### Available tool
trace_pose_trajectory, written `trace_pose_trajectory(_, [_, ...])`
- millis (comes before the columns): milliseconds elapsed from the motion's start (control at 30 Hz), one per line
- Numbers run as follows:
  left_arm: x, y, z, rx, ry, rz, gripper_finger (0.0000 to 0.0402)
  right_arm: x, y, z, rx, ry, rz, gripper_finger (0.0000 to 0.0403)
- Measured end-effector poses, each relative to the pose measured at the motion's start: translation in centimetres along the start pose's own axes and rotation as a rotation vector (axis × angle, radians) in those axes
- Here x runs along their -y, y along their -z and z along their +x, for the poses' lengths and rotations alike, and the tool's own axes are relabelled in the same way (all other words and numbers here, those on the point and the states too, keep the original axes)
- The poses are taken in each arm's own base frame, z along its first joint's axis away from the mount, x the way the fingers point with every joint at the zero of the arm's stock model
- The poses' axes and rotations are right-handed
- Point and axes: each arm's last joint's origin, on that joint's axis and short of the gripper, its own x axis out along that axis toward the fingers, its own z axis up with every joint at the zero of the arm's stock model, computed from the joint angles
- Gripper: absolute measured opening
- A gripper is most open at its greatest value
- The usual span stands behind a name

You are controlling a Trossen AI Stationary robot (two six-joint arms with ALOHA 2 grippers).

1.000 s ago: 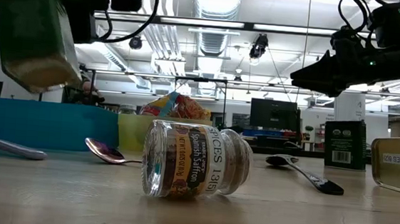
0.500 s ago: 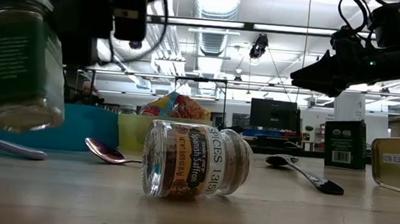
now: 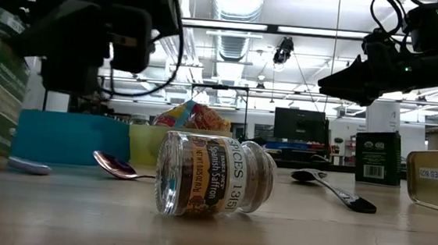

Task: Pick & Place Food Item
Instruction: Put the green spice bottle into the green bin

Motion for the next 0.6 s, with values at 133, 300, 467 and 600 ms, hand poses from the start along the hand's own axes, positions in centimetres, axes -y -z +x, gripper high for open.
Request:
trace_pose_trajectory(133, [-1.0,1.2,-1.2,0.132,0.028,-0.060,0.0197,0.0,0.0,0.0,0.000,0.000,0.000,0.0246])
trace_pose_trajectory(300, [-1.4,3.2,-3.2,0.364,0.167,-0.066,0.0197,0.0,0.0,0.0,0.000,0.000,0.000,0.0246])
trace_pose_trajectory(467, [-1.6,3.9,-4.0,0.446,0.231,-0.071,0.0206,0.0,0.0,0.0,0.000,0.000,0.000,0.0246])
trace_pose_trajectory(600, [-1.6,3.2,-3.4,0.415,0.192,-0.096,0.0228,0.0,0.0,0.0,0.000,0.000,0.000,0.0246])
